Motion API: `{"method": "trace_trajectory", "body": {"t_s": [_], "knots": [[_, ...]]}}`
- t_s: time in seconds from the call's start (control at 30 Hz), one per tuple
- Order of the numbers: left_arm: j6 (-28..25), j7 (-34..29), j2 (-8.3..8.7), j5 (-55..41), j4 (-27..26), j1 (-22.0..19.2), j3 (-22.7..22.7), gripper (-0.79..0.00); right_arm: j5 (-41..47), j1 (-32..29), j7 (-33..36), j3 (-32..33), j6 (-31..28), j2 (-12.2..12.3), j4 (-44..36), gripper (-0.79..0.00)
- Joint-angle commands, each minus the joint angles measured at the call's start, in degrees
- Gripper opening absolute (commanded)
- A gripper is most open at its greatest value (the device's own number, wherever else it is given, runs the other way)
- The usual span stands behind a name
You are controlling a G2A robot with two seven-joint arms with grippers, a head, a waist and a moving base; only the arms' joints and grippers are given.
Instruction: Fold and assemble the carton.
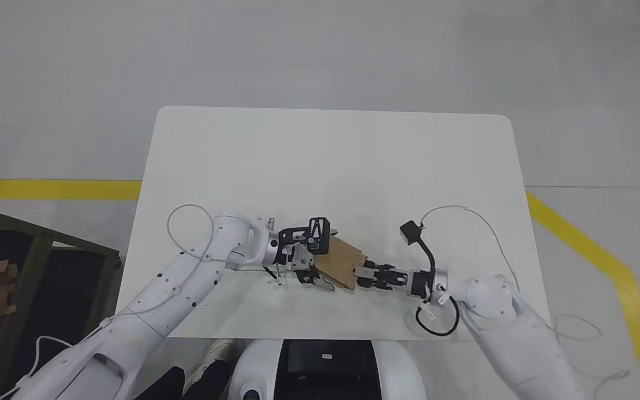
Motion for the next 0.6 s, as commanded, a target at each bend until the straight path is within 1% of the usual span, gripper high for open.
{"method": "trace_trajectory", "body": {"t_s": [0.0, 0.2, 0.27, 0.37, 0.43, 0.53, 0.57], "knots": [[0.0, -0.04, 0.03, -0.07, -0.02, -0.03, 0.06, 0.0, 0.07, 0.24, -0.08, -0.27, -0.01, -0.07, 0.0, -0.631], [0.0, -0.34, 0.08, -0.15, -0.15, -0.13, 0.31, 0.0, 0.09, 1.23, -0.37, -1.11, -0.04, -0.3, -0.04, -0.64], [0.0, -0.39, 0.08, -0.24, -0.12, -0.21, 0.38, 0.0, 0.13, 1.49, -0.53, -1.18, -0.09, -0.34, 0.11, -0.625], [0.0, -0.48, 0.08, -0.37, 0.12, -0.39, 0.45, 0.0, 0.22, 1.52, -0.59, -0.75, -0.08, -0.26, 0.28, -0.579], [0.0, -0.56, 0.09, -0.47, 0.35, -0.49, 0.49, 0.0, 0.41, 1.19, -0.4, -0.27, -0.07, -0.14, 0.19, -0.514], [0.0, -0.67, 0.1, -0.61, 0.56, -0.57, 0.53, 0.0, 0.38, 0.45, -0.17, 0.67, 0.02, 0.12, -0.39, -0.493], [0.0, -0.69, 0.1, -0.65, 0.58, -0.59, 0.56, 0.0, 0.43, 0.17, -0.13, 1.02, 0.08, 0.21, -0.62, -0.499]]}}
